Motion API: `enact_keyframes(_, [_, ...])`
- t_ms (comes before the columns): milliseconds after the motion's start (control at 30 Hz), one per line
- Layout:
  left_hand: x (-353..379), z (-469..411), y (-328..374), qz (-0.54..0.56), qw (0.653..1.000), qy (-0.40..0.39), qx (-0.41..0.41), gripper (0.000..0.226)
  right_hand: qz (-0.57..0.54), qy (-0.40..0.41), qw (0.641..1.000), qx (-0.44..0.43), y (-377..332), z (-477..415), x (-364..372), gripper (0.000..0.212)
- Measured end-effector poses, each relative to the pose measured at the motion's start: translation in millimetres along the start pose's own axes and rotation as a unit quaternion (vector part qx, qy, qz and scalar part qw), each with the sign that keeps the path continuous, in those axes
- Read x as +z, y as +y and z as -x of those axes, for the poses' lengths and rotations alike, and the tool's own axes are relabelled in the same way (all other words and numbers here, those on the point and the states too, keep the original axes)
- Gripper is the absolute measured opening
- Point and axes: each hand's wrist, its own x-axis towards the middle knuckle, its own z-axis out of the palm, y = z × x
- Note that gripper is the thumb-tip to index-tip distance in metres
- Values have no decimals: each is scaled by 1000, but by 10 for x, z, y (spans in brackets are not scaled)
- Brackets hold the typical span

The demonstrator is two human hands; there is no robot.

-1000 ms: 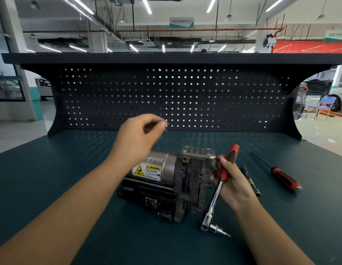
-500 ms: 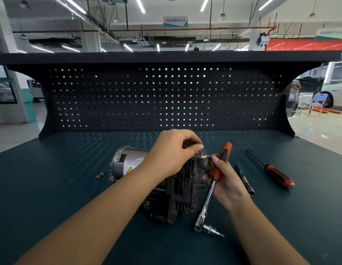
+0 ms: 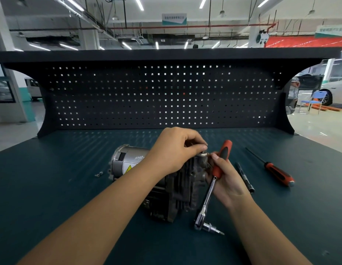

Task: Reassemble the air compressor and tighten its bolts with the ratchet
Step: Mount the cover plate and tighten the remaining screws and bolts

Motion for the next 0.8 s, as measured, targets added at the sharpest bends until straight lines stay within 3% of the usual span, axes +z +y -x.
enact_keyframes(267, [-32,-42,-38,28,999,-37,-13,11,7,0,1000,-6,-13,26,29,12])
enact_keyframes(467, [-81,-179,-93,131,985,-106,-37,18,-2,8,1000,-2,-23,36,43,15])
enact_keyframes(667, [14,-151,-202,233,964,-117,-49,14,-14,-11,1000,9,-27,33,34,44])
enact_keyframes(800, [33,-136,-226,273,955,-110,-46,7,53,-14,998,-8,-81,61,27,27])
